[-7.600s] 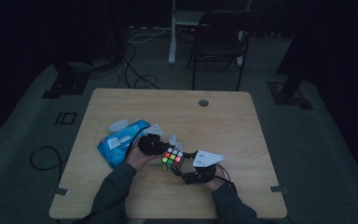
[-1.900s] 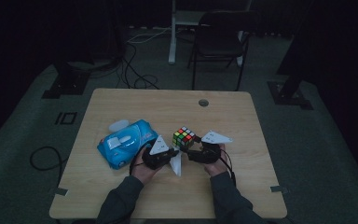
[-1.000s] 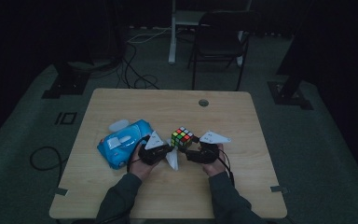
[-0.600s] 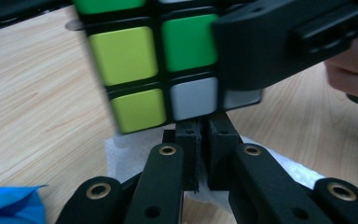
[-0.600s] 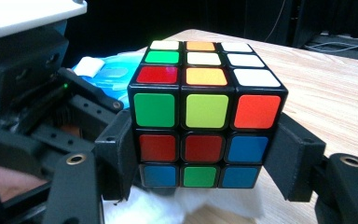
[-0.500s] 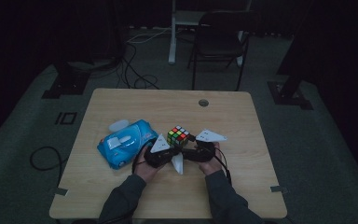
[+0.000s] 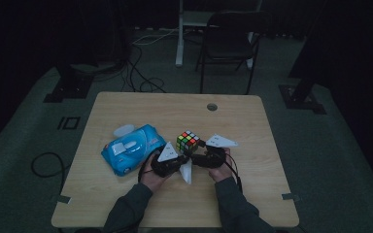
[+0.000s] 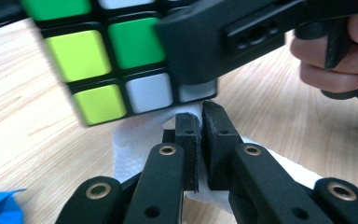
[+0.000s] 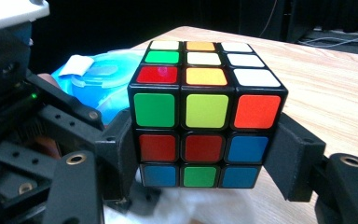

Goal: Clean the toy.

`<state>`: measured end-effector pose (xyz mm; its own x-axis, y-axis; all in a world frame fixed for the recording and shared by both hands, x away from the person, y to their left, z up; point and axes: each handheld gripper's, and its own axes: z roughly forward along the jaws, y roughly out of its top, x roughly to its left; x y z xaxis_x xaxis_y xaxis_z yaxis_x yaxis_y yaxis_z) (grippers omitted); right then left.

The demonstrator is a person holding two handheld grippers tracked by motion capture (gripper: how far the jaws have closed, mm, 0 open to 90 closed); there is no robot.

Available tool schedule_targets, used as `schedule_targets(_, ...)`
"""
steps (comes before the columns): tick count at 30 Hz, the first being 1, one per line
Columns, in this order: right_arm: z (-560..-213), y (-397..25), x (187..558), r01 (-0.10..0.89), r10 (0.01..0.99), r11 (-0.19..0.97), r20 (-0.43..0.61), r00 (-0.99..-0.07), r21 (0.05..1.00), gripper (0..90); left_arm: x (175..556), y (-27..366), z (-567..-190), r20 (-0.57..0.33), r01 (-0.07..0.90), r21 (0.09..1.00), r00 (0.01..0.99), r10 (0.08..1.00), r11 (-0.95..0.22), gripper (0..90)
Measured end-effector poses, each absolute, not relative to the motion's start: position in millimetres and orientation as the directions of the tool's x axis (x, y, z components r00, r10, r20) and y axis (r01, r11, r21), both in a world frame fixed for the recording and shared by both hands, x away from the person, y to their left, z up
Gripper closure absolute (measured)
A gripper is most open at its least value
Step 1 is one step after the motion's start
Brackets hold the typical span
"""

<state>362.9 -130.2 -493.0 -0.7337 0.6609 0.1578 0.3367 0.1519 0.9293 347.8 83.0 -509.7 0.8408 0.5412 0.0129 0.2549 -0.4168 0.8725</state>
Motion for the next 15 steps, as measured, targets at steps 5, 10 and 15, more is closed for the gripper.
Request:
schedule_targets(5,-495,-134,363,0.341,0.671,0.155,0.155,-0.725,0.927,34.4,351,94,-510,0.02,0.267,0.868,0.823,0.568,-0.418,86.6)
schedule_targets(10,-497,-137,363,0.343,0.677,0.157,0.152,-0.72,0.926,34.4,351,104,-508,0.019,0.276,0.872,0.807,0.59,-0.404,86.6)
schedule_targets(15,-499,-138,362,0.345,0.68,0.161,0.15,-0.718,0.925,34.4,350,108,-506,0.022,0.275,0.874,0.801,0.598,-0.401,86.6)
